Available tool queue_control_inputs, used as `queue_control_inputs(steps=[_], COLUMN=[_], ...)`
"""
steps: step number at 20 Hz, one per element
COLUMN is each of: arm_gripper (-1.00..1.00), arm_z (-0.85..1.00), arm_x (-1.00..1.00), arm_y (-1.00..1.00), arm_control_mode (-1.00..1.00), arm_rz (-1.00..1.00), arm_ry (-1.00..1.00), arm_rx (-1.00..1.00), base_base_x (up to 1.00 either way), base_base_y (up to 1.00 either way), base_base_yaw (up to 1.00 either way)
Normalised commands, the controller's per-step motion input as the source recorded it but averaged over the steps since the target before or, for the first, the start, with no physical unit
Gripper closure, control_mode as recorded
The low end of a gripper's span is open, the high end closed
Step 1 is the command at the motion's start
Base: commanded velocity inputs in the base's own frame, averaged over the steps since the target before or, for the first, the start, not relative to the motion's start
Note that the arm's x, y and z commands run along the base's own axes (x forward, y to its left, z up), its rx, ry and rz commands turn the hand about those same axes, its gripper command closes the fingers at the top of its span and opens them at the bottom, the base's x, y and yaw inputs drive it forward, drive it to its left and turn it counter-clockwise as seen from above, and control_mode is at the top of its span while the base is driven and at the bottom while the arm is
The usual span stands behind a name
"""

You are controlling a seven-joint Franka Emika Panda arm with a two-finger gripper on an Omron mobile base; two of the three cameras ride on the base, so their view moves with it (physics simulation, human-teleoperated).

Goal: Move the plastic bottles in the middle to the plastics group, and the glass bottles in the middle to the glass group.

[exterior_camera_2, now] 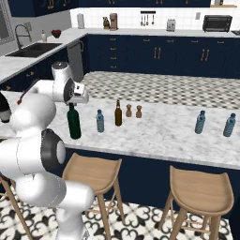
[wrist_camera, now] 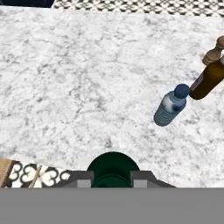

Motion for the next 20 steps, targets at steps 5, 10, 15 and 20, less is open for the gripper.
queue_control_inputs(steps=[5,10,15,20], arm_gripper=[1.0,1.0,1.0,1.0], arm_z=[0.05,0.05,0.01,0.0], arm_x=[-0.17,0.03,0.16,0.18], arm_y=[0.99,1.0,0.99,0.88], arm_control_mode=[-1.0,-1.0,-1.0,-1.0], arm_rz=[0.05,0.04,0.07,0.09], arm_ry=[-0.01,-0.01,0.0,-0.02], arm_rx=[0.0,0.0,0.0,0.01], base_base_x=[0.0,0.0,0.0,0.0], base_base_y=[0.0,0.0,0.0,0.0], base_base_yaw=[0.0,0.0,0.0,0.0])
